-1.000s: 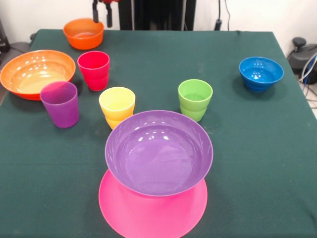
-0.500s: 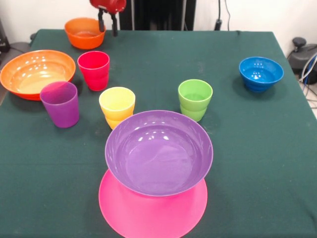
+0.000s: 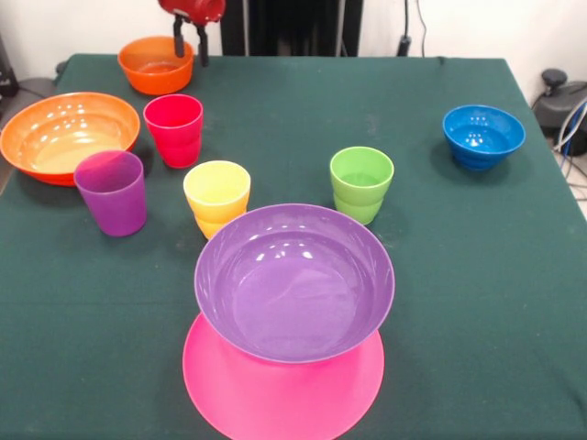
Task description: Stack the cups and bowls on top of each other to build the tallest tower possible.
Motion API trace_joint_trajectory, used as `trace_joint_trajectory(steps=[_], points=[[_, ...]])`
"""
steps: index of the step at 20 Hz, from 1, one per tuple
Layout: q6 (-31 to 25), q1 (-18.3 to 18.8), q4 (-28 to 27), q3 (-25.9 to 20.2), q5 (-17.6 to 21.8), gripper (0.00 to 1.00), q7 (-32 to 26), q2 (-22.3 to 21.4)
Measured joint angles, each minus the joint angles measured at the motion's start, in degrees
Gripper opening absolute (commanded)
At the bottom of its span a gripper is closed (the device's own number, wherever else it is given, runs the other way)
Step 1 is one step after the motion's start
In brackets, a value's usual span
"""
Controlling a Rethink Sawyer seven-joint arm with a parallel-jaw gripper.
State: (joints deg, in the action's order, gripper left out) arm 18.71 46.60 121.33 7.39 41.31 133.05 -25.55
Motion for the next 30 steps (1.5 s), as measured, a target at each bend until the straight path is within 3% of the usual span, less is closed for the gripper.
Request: trace_joint_trajectory(steps=[9,30], points=[[0.00,-0.38,-0.18,0.36,0.00,1.00,0.00,-0.89],[1.58,-2.98,-3.26,2.65,-0.02,1.00,0.00,3.70]])
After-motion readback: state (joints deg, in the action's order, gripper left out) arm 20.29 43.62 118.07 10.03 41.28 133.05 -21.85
